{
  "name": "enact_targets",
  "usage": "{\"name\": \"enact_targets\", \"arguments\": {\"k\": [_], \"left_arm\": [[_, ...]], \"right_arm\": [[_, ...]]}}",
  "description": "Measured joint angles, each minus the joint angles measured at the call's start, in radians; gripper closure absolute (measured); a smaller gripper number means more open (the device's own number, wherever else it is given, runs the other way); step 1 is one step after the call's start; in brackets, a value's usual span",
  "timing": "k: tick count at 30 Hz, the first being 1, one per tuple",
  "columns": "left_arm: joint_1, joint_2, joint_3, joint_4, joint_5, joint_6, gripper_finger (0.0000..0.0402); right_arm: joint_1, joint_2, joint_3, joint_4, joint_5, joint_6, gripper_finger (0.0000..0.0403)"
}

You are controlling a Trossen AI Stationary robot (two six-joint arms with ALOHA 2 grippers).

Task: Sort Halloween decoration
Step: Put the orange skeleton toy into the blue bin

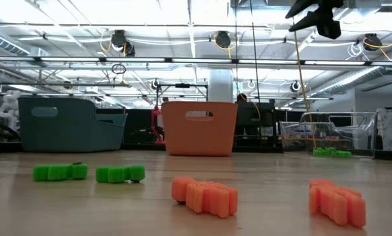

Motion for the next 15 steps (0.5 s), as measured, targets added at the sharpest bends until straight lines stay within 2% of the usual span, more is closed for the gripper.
{"name": "enact_targets", "arguments": {"k": [11,15], "left_arm": [[0.055,-0.229,0.000,-0.004,-0.007,0.301,0.0391],[0.063,-0.293,0.000,-0.006,-0.007,0.373,0.0391]], "right_arm": [[0.114,0.023,0.000,0.159,0.169,0.102,0.0280],[0.147,0.069,0.000,0.223,0.182,0.117,0.0280]]}}
